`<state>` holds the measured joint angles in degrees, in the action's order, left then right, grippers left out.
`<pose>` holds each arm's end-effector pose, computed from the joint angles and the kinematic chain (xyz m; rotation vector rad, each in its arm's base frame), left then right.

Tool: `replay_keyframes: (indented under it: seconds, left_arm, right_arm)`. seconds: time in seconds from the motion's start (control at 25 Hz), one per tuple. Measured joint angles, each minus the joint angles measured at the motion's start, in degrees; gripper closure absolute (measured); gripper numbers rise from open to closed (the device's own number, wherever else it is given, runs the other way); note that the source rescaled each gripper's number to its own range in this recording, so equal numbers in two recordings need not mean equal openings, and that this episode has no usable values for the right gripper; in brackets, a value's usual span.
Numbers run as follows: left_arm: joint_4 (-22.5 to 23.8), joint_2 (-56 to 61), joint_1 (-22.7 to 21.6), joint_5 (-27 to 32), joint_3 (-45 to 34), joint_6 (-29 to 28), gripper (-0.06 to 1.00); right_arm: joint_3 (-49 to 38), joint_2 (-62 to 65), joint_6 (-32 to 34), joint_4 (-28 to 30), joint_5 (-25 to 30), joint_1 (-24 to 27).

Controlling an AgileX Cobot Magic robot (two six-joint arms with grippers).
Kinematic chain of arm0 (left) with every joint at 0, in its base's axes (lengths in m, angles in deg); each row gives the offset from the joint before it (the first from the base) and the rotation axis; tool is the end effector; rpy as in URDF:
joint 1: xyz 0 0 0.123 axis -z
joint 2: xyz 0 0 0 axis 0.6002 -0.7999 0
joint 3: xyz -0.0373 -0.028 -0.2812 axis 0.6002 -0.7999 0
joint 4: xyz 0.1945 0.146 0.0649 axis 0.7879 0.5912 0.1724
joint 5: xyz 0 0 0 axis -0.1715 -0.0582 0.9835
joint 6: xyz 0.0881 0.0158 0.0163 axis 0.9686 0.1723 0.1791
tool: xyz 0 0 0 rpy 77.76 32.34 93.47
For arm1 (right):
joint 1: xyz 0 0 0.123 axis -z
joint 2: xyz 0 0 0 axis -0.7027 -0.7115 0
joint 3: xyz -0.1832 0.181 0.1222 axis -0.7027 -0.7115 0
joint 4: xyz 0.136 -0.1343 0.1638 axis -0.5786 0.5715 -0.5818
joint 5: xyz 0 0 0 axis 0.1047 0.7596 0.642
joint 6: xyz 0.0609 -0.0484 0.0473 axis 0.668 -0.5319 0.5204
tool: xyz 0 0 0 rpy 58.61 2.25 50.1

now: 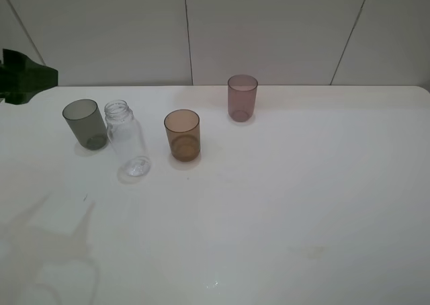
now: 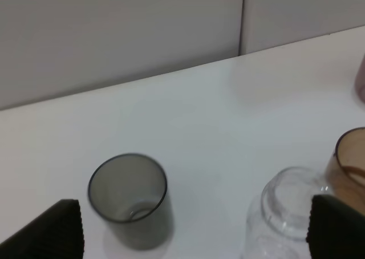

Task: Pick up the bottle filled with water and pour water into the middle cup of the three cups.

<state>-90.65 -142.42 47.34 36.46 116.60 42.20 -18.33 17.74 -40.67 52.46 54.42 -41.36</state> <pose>0.1910 -0.0363 0.2869 0.2601 2.0081 -0.0846 -0.0080 0.0000 0.2827 0.0222 2.0259 -0.0658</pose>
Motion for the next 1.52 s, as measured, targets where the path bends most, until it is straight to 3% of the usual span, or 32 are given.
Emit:
replay_keyframes:
  seconds: [0.44,0.92,1.12,1.52]
  left_arm:
    - [-0.5,30.51,-11.23,26.84,0.0,-1.94,-0.06]
    - [-0.39,40.92,-11.88,52.02,0.0,-2.12,-0.06]
    - [-0.39,43.33,-11.88,54.13,-0.79,-2.12,-0.06]
    - [-0.25,51.39,-11.88,50.98,-3.98,-2.07,-0.06]
  right_arm:
    - [0.0,0.0,0.0,0.0,0.0,0.0]
    - [0.0,0.0,0.0,0.0,0.0,0.0]
    - [0.0,0.0,0.0,0.0,0.0,0.0]
    - [0.0,0.0,0.0,0.0,0.0,0.0]
